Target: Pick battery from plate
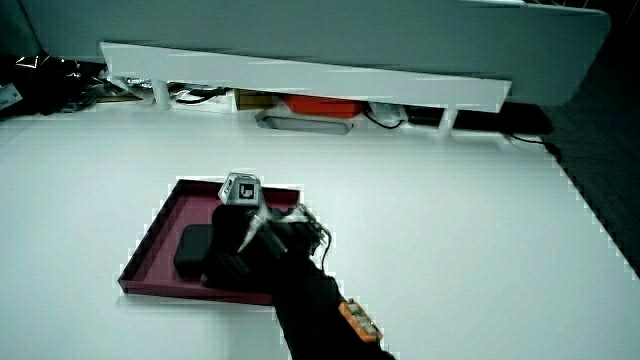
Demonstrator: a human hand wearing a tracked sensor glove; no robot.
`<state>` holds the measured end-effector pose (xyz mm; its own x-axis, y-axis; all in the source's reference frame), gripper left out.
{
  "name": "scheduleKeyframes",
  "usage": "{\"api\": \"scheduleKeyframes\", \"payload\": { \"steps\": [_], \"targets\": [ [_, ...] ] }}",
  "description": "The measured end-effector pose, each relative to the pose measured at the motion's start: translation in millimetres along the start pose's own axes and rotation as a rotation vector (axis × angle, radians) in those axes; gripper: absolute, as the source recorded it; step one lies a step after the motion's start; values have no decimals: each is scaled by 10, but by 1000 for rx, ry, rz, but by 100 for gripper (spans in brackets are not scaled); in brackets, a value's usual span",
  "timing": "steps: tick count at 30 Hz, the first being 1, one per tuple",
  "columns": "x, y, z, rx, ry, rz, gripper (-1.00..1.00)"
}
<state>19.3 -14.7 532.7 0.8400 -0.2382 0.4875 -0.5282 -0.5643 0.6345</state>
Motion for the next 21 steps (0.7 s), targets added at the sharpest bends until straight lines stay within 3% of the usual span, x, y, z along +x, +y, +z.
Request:
{"api": "scheduleKeyframes", "payload": {
  "steps": [5,8,14,18,21],
  "targets": [
    [6,-4,-6,11,-5,14,100],
    [23,-14,8,12,11,22,100],
    [-59,-204,251,35,8,60,100],
    [-49,-340,402,68,-30,61,100],
    [-10,-449,524,64,9,82,100]
  ]
}}
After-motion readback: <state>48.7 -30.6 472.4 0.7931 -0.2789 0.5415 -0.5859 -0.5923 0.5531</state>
